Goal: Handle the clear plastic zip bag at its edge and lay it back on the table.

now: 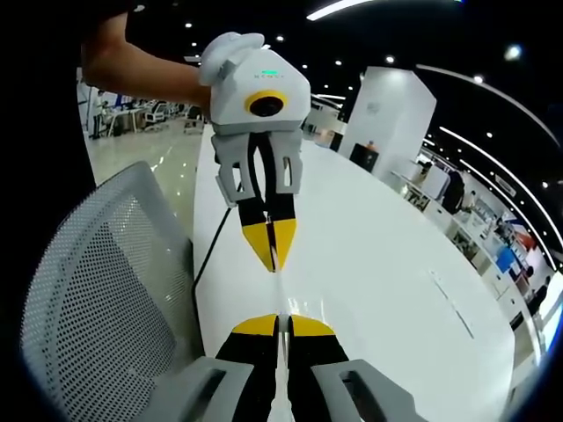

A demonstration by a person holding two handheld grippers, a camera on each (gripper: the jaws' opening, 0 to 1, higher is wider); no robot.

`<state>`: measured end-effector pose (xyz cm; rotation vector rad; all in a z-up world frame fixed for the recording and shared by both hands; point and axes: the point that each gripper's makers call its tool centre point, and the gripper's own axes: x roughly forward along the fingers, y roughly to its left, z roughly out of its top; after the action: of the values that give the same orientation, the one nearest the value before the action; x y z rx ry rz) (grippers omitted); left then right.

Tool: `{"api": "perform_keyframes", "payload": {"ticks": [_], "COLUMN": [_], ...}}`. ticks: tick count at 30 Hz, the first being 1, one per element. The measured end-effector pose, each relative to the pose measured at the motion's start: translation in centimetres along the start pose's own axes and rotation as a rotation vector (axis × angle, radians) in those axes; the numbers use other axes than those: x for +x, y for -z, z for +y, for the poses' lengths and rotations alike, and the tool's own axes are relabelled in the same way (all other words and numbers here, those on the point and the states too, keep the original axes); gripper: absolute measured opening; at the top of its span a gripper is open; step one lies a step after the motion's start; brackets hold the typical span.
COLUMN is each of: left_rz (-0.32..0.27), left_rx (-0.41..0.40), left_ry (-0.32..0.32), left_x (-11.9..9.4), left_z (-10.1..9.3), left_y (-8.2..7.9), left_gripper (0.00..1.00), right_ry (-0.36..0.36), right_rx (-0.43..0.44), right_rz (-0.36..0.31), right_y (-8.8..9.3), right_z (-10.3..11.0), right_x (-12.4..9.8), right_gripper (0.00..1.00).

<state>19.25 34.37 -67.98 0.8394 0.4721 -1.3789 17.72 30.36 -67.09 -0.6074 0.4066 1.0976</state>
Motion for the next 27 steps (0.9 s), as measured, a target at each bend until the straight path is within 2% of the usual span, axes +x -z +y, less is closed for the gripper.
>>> {"api": "perform_keyframes", "payload": {"ticks": [27], "left_rz": [0.009], "left_rx": [-0.007], "left_ry": [-0.001], "left_x": [-0.18], "left_z": [-0.09], "left_y": [0.14], "left_gripper": [0.00], "right_ry": [-0.007], "right_rx": [0.002], "right_rz": [-0.006], "right_y": [0.07], "right_z": [0.10], "right_x": [0.01], "right_gripper": [0.00]}}
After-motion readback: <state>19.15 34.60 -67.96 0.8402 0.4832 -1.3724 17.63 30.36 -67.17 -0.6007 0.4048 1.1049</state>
